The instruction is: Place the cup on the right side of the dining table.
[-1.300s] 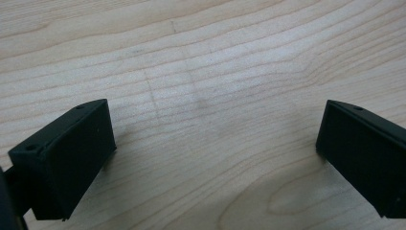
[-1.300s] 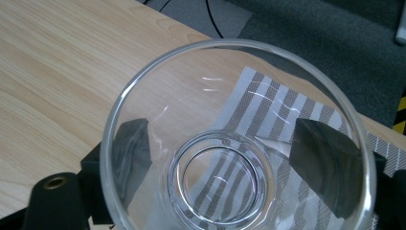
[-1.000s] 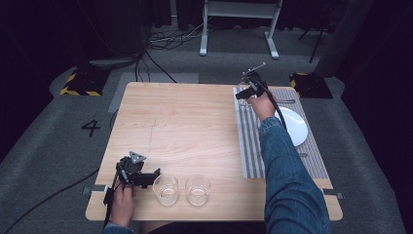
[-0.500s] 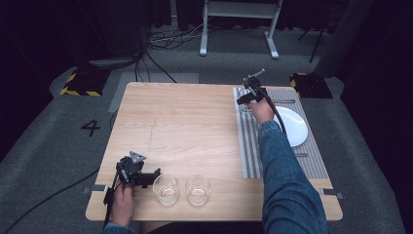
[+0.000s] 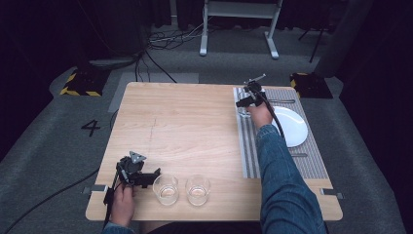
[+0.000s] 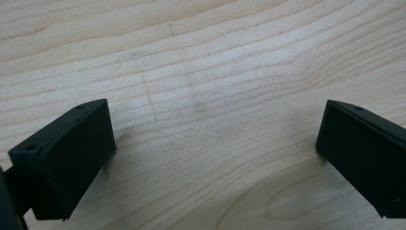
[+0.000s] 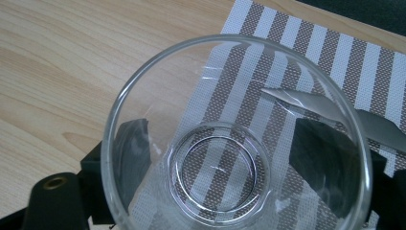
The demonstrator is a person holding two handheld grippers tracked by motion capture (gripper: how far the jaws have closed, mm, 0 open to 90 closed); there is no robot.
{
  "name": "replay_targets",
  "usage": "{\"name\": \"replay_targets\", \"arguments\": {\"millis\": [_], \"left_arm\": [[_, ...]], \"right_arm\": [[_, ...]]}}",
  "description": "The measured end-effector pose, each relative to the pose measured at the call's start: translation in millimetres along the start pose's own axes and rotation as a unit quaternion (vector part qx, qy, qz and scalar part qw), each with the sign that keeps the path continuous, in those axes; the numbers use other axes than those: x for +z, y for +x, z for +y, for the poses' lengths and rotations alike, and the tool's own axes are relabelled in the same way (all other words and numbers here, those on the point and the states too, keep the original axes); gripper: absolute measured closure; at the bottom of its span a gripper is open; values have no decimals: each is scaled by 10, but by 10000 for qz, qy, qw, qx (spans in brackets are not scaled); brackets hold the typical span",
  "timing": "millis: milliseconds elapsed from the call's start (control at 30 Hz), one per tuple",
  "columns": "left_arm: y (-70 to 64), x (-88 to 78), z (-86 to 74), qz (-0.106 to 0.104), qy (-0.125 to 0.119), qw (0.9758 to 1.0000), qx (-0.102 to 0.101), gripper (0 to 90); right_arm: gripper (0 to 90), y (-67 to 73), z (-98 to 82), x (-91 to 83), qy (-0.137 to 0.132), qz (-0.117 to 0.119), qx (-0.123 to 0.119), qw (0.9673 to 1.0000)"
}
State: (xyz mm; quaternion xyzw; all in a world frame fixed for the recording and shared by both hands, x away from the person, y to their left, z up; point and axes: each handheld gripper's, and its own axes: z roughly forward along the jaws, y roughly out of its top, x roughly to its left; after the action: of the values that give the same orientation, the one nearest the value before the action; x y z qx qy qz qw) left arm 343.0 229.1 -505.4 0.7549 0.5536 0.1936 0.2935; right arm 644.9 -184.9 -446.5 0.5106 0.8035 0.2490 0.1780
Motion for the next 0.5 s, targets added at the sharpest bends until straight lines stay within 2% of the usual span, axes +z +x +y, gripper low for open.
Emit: {"name": "replay_targets", "arguments": {"millis": [233, 333, 500], "left_arm": [[0, 0, 0, 0, -1, 10000, -1, 0], [0, 0, 0, -1, 0, 10000, -1, 0], [0, 0, 0, -1, 0, 10000, 0, 0]], "right_arm": [[192, -35, -46, -11, 2, 85, 108, 9999], [186, -46, -62, -26, 63, 109, 56, 9999], [148, -31, -36, -119, -102, 67, 34, 9999]]}}
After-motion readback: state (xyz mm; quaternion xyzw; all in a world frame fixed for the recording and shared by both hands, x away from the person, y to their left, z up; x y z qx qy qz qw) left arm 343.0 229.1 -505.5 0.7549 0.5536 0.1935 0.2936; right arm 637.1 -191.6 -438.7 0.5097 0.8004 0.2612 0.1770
